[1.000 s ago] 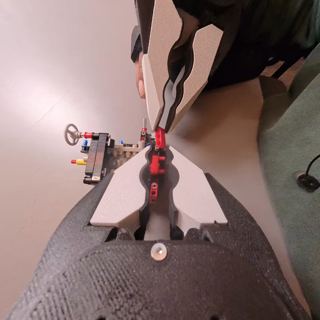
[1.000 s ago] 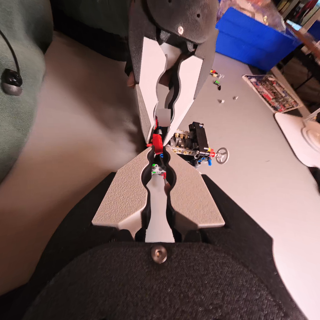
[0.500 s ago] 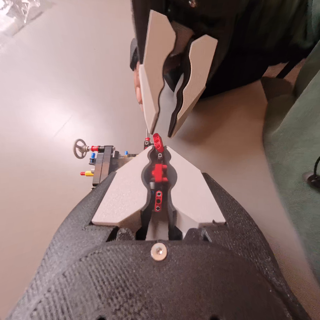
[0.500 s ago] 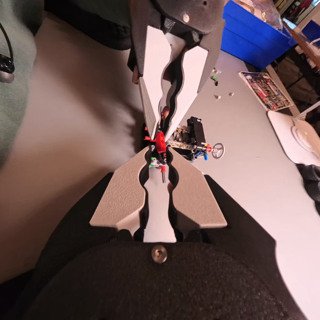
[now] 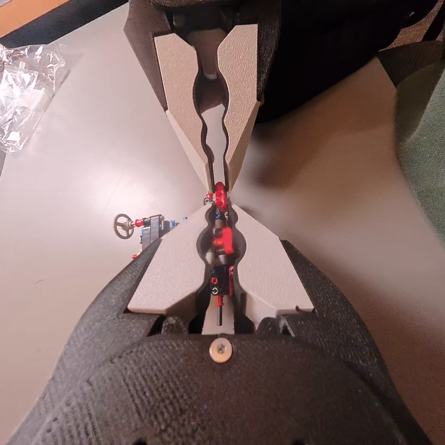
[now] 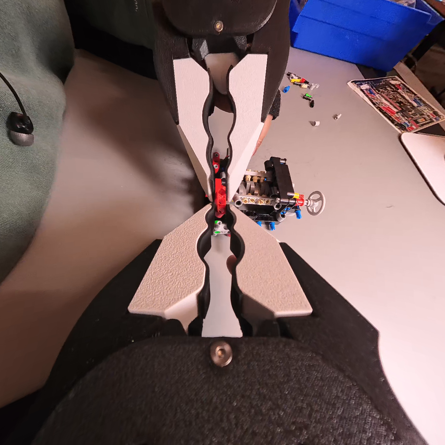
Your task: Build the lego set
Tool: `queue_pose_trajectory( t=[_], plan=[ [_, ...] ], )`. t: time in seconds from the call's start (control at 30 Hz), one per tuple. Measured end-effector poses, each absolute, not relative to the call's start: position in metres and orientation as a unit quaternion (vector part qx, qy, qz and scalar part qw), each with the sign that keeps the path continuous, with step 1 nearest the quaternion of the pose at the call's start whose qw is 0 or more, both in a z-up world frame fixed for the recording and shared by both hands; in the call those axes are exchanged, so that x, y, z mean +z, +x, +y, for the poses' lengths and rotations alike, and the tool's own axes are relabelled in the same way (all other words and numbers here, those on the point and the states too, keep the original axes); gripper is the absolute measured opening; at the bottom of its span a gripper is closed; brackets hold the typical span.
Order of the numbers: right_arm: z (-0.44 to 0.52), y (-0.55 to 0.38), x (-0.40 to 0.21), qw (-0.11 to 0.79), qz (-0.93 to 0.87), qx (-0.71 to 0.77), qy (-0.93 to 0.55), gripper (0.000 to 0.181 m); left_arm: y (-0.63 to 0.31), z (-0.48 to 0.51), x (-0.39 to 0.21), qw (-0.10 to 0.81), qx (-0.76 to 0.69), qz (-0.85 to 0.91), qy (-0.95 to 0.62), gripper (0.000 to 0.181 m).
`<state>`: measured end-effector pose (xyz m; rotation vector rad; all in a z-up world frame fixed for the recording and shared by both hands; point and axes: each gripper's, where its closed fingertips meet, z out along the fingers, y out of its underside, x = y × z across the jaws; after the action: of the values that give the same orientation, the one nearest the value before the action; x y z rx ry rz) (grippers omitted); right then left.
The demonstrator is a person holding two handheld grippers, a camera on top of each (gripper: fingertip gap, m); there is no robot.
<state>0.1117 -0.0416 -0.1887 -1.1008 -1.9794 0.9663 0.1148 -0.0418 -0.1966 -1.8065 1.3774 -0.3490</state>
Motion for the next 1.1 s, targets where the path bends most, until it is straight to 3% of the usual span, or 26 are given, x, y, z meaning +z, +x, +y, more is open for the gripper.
queue_pose_trajectory(
  t=[0.23, 1.1],
  plan=[
    [-0.041, 0.111, -0.198, 0.338, -0.781, 0.320, -0.416, 0.007, 0.104, -0.040, -0.190, 0.408, -0.168, 0.513, -0.736, 0.021],
    [-0.041, 0.111, -0.206, 0.345, -0.802, 0.278, -0.400, 0.007, 0.111, -0.039, -0.200, 0.382, -0.134, 0.544, -0.735, 0.015]
  ],
)
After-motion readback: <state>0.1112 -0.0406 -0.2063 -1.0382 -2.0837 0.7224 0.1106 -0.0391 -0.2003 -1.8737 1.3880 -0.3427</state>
